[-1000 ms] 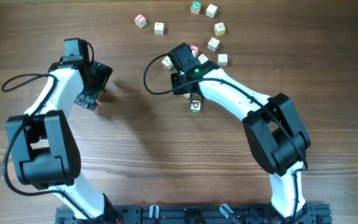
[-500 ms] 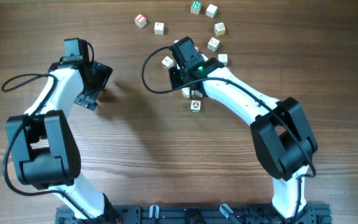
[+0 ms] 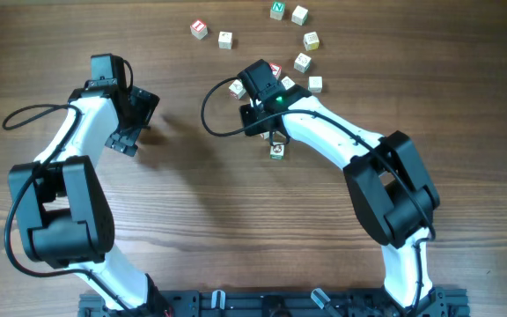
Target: Form a circle
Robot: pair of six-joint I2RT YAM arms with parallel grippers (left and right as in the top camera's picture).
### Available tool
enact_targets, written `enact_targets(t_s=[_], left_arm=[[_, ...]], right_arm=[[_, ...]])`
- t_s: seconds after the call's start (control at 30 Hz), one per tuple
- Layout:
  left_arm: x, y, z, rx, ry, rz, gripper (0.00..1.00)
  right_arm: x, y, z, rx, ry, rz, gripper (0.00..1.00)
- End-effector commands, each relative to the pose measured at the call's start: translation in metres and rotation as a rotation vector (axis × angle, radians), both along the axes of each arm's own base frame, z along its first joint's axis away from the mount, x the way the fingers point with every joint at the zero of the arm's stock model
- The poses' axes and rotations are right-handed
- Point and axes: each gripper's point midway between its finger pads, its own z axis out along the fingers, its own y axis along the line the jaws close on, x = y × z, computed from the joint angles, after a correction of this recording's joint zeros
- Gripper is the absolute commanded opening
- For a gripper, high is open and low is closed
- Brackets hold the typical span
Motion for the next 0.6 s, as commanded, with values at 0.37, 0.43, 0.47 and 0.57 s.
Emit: enact_targets(t_s=[0.37, 0.43, 0.47, 0.57], left_arm=[[-0.0002, 0.0003, -0.0042, -0.004, 0.010, 0.010, 1.00], [-0.0002, 0.0003, -0.0042, -0.004, 0.010, 0.010, 1.00], [-0.0002, 0.0003, -0.0042, -0.004, 0.010, 0.010, 1.00], [-0.0002, 0.0003, -0.0042, -0.004, 0.010, 0.010, 1.00]], right_arm=[[-0.0078, 0.0006, -0.0083, -0.017, 0.041, 0.028, 0.05], [-0.0082, 0.0014, -0.0083, -0.013, 0.043, 0.031, 0.04], [-0.0080, 0.0016, -0.0082, -0.012, 0.042, 0.031, 0.04], [-0.0039, 0.0045, -0.0060, -0.001, 0.023, 0.035, 0.05]])
